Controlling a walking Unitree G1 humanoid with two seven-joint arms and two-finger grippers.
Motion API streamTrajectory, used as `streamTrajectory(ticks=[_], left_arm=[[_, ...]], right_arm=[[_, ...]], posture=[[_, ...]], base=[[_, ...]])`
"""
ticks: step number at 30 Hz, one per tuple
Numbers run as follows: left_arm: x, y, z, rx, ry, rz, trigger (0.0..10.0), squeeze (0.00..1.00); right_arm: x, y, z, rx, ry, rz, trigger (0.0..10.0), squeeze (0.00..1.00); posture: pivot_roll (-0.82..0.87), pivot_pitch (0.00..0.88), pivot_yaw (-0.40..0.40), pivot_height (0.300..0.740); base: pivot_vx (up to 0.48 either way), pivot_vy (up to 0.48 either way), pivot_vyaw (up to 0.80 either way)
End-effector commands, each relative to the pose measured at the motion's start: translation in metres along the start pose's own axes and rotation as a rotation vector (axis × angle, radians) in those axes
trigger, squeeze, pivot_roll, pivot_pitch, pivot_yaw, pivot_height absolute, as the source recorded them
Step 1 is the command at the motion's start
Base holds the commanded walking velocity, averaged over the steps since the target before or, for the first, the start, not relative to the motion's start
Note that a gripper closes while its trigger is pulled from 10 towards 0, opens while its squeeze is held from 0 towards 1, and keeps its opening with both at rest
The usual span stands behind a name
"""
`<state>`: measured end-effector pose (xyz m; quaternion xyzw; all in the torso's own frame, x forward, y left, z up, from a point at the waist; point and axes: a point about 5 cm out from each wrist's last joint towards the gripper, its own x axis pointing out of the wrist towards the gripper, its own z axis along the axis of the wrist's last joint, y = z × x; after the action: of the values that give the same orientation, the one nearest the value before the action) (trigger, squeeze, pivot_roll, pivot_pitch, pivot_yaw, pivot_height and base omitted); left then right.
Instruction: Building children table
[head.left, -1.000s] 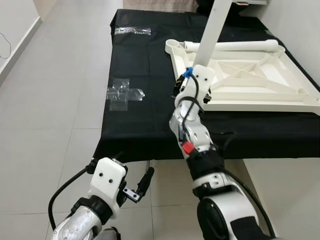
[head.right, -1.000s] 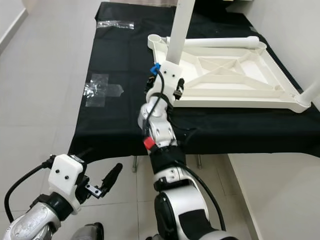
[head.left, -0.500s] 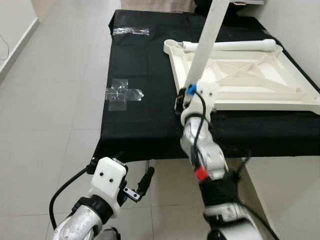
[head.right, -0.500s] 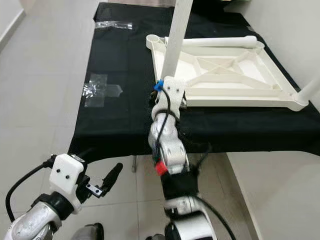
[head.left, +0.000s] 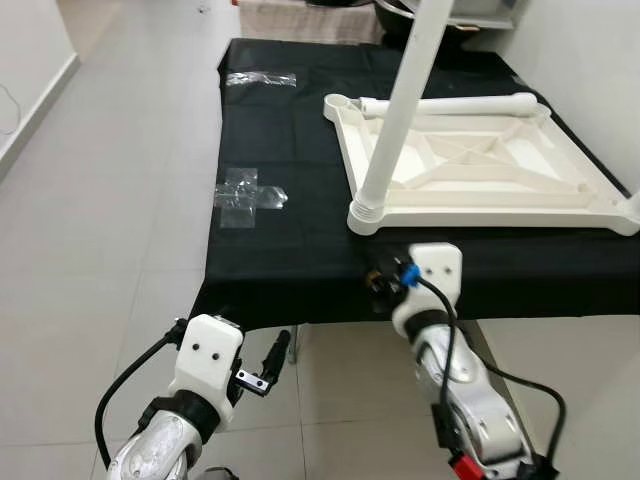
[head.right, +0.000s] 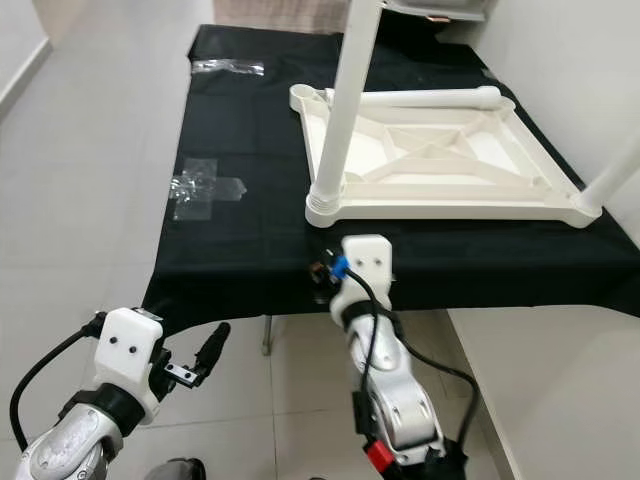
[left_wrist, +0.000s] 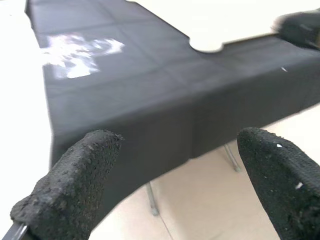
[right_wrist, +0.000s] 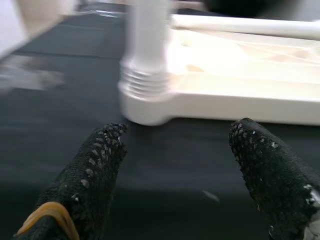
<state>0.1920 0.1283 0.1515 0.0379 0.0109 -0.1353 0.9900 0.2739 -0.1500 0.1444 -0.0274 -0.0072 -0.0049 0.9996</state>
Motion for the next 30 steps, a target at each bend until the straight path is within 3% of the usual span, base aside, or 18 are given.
streamTrajectory(ticks=[1, 5, 12, 20, 28, 30], left_arm=[[0.000, 0.005, -0.004, 0.009, 0.010, 0.043, 10.0, 0.00], [0.004, 0.011, -0.002, 0.002, -0.002, 0.082, 10.0, 0.00], [0.008, 0.024, 0.002, 0.006, -0.016, 0.163, 10.0, 0.00], [0.011, 0.033, 0.004, 0.016, -0.032, 0.211, 10.0, 0.00], [0.015, 0.034, 0.006, 0.026, -0.044, 0.213, 10.0, 0.00], [0.016, 0.034, 0.007, 0.028, -0.046, 0.212, 10.0, 0.00]], right_arm=[[-0.003, -0.013, -0.009, -0.019, 0.027, -0.060, 10.0, 0.00], [-0.003, -0.017, -0.012, -0.020, 0.041, -0.098, 10.0, 0.00], [0.003, -0.013, -0.010, -0.047, 0.047, -0.062, 10.0, 0.00], [0.015, -0.023, -0.005, -0.021, 0.015, -0.088, 10.0, 0.00], [0.020, -0.039, 0.005, -0.022, -0.013, -0.188, 10.0, 0.00], [0.024, -0.053, 0.011, -0.040, -0.031, -0.269, 10.0, 0.00]], posture=[[0.14, 0.070, -0.096, 0.740], [0.14, 0.062, -0.090, 0.740], [0.13, 0.088, -0.091, 0.740], [0.14, 0.075, -0.092, 0.740], [0.13, 0.072, -0.091, 0.740], [0.13, 0.073, -0.090, 0.740]], base=[[0.000, 0.000, -0.76], [0.000, 0.000, -0.74], [0.000, 0.000, 0.00], [0.080, 0.000, 0.00], [0.344, 0.000, 0.00], [0.369, 0.000, 0.00]])
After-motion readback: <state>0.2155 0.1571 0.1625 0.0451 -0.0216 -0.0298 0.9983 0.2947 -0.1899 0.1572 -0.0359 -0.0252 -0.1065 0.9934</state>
